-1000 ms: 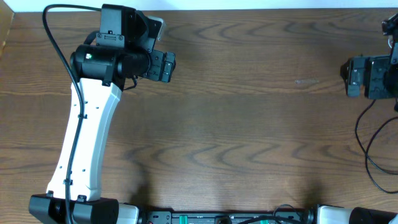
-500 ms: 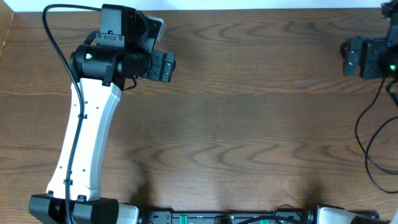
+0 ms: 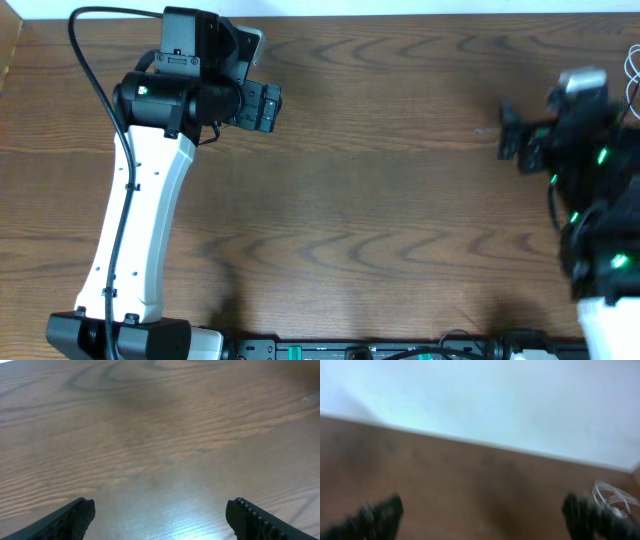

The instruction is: Untangle cables

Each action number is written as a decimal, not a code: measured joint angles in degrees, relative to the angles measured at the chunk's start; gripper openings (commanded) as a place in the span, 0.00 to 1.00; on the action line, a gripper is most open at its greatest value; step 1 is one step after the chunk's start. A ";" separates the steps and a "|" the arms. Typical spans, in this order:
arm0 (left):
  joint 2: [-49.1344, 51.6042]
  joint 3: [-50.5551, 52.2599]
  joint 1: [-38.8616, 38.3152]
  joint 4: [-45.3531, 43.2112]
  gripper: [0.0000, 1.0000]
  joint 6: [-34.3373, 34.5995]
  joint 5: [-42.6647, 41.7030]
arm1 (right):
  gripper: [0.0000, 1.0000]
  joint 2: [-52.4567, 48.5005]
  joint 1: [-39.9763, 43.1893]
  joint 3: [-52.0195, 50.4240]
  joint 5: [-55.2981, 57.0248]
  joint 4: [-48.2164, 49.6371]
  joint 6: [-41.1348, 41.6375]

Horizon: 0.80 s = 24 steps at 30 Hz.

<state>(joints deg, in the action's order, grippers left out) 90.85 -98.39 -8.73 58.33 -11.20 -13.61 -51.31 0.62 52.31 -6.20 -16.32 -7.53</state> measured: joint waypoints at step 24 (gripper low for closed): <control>0.02 0.02 0.00 0.13 0.90 -0.28 0.00 | 0.99 48.94 -5.18 -51.71 3.21 19.65 -0.04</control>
<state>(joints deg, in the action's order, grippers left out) 90.87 -98.37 -8.73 58.46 -11.49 -13.61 -2.37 -4.56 0.60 -2.98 3.33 -7.57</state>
